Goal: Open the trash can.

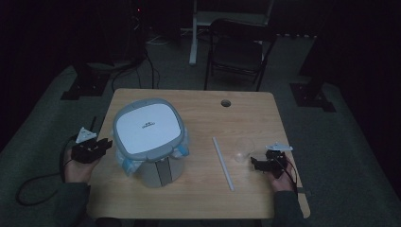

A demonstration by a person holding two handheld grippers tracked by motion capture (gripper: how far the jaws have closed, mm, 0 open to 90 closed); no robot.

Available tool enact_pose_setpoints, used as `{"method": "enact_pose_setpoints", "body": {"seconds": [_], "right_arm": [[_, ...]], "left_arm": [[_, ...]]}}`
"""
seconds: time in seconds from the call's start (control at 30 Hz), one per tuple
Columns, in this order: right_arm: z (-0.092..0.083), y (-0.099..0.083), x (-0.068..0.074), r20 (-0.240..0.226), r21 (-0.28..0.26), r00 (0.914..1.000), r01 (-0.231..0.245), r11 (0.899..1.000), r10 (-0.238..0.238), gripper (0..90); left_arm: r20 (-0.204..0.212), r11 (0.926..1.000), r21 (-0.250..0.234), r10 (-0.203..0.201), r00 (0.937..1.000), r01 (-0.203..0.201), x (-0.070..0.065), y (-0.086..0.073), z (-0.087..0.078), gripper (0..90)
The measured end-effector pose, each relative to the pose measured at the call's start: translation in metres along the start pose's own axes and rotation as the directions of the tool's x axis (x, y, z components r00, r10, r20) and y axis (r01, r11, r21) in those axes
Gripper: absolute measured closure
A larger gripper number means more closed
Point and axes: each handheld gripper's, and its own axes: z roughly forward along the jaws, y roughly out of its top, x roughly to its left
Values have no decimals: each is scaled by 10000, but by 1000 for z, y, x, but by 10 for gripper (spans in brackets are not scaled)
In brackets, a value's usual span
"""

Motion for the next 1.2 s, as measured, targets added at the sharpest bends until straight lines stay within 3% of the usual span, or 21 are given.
{"method": "enact_pose_setpoints", "body": {"seconds": [0.37,0.73,1.2], "right_arm": [[0,0,0,0,-4,10000,7,10000,-7,107],[0,0,0,2,-3,10000,7,10000,-7,107],[0,0,0,1,-4,10000,7,10000,-7,107]], "left_arm": [[134,9991,-236,348,9993,-345,2,16,-7,734],[398,9945,-735,777,9962,-747,6,46,-17,737],[415,9888,-979,1172,9922,-1127,10,76,-28,737]]}}
